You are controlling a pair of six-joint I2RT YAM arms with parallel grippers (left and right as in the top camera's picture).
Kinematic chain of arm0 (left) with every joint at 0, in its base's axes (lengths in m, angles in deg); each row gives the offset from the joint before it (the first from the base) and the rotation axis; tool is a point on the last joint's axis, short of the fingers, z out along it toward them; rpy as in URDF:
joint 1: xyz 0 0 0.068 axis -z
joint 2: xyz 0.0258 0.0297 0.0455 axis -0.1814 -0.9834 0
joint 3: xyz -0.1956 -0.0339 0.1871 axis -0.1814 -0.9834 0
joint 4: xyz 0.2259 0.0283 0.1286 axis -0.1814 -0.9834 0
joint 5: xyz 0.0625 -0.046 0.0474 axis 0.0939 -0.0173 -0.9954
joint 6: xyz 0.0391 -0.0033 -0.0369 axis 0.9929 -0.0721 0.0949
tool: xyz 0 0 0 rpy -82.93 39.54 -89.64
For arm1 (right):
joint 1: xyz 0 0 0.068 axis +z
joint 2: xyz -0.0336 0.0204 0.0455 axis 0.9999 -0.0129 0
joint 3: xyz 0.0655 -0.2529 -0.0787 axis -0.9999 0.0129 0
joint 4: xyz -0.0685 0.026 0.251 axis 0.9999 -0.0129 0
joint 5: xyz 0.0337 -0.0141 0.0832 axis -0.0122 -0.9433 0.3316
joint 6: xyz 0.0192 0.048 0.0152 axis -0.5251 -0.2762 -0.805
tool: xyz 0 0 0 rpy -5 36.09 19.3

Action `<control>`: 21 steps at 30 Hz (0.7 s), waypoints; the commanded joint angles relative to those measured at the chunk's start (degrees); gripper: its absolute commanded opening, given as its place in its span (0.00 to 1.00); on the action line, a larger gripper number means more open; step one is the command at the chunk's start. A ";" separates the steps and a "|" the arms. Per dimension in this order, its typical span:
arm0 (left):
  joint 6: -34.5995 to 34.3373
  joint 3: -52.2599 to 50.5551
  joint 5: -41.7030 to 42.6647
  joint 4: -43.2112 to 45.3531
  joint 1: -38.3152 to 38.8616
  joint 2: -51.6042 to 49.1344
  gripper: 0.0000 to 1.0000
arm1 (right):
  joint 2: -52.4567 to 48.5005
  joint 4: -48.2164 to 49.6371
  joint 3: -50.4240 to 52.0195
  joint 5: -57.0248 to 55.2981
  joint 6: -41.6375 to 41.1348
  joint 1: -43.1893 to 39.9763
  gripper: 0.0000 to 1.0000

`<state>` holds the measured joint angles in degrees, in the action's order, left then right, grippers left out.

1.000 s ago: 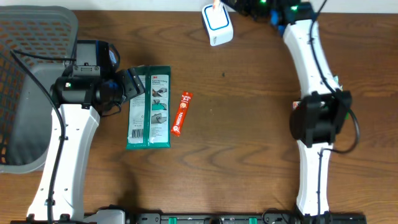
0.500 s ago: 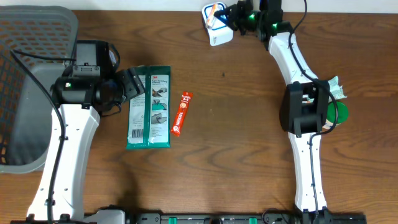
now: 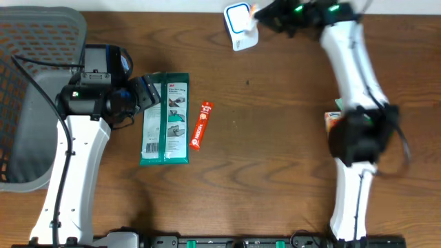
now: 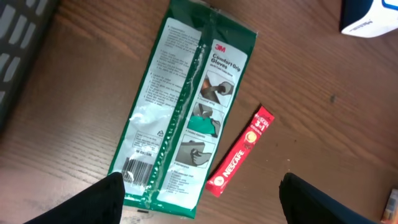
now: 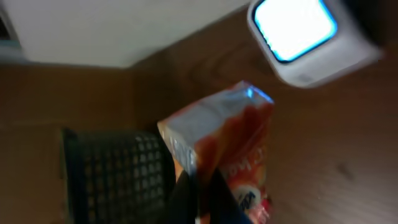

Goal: Scan the item barcode
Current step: 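Carry the orange box to the far right and release it by the jar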

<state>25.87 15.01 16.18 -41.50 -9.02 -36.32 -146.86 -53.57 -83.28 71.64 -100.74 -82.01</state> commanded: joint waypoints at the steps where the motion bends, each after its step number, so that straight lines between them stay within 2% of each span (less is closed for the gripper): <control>1: 0.37 0.48 -0.33 -0.20 -0.17 0.20 0.81 | 16.50 -12.22 -1.51 -21.59 18.45 0.04 0.01; 6: 0.37 0.48 -0.33 -0.20 -0.17 0.20 0.81 | 25.40 -31.87 -1.51 -40.57 25.38 -0.20 0.01; 9: 0.37 0.48 -0.35 -0.20 -0.17 0.20 0.80 | 27.23 -43.06 -1.49 -51.23 25.97 -0.20 0.01; 11: 0.37 0.48 -0.33 -0.20 -0.17 0.20 0.80 | 27.98 -43.87 0.79 -53.07 27.96 -0.20 0.01; 17: 0.37 0.48 -0.33 -0.20 -0.17 0.20 0.80 | 28.13 -43.56 14.91 -53.90 26.86 -0.66 0.01; 21: 0.37 0.48 -0.35 -0.20 -0.17 0.20 0.81 | 28.13 -39.10 26.05 -53.92 26.56 -1.40 0.01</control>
<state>25.87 15.01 16.20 -41.52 -9.02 -36.32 -119.13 -94.86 -63.32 20.12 -75.11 -82.08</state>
